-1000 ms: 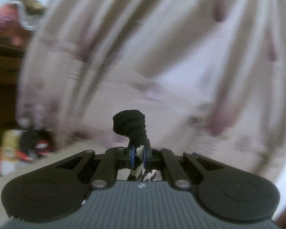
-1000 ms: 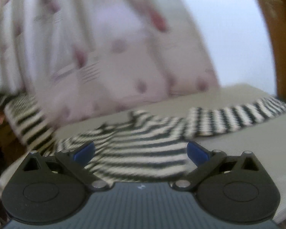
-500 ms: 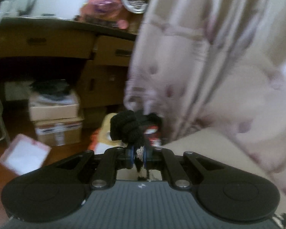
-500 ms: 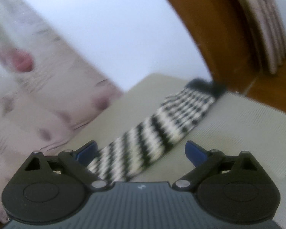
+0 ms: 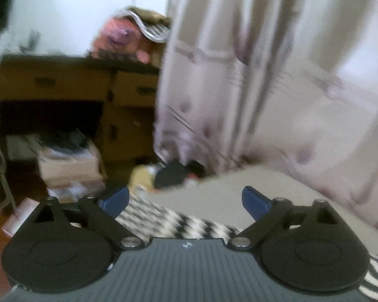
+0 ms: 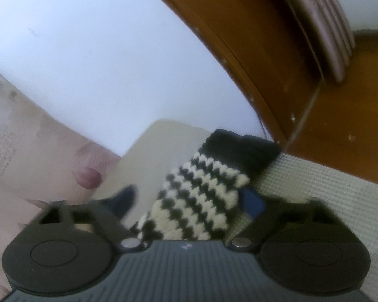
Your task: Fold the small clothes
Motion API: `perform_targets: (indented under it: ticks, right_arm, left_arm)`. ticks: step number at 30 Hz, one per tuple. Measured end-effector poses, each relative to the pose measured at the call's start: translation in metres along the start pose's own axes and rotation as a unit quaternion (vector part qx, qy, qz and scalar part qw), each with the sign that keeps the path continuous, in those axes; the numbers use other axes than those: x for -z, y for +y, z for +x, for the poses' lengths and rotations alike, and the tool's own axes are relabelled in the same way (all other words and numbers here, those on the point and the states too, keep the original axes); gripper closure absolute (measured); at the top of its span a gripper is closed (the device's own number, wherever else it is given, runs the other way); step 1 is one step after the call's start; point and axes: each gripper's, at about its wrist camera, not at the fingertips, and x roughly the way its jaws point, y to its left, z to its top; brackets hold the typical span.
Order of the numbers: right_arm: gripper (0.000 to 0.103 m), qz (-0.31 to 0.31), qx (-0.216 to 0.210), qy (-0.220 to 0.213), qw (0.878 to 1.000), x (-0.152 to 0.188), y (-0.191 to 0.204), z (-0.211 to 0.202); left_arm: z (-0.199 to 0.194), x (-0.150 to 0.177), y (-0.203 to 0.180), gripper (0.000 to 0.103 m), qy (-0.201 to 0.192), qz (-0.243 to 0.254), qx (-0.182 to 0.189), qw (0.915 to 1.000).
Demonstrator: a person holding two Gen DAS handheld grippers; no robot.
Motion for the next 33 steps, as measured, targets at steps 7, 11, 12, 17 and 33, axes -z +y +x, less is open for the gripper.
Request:
perform_targets:
  ticks: [7,11,12,17,33]
  right_arm:
    - [0.093,0.042,-0.012,0.021,0.999,-0.008,-0.021,0.008]
    - [0.094,0.062,-0.039,0.000,0.997,-0.009,-0.034,-0.009]
    - [0.094,0.067,-0.044,-0.003,0.997,-0.010,-0.035,-0.014]
    - [0.094,0.077,-0.064,-0.022,0.995,-0.026,-0.024,-0.039]
    - [0.094,-0.006,-0.309,0.001,0.951,0.021,0.236,-0.095]
  left_arm:
    - [0.000,0.043,-0.051,0.011,0.071,0.042,0.097,0.9918]
    - [-0.005,0.066,-0.069,0.009,0.100,0.053,0.169,0.9791]
    - [-0.006,0.070,-0.071,0.009,0.106,0.053,0.187,0.9752]
    - [-0.007,0.090,-0.076,0.003,0.109,0.050,0.229,0.9660]
    - [0.011,0.100,-0.043,0.001,0.144,-0.043,0.286,0.9463]
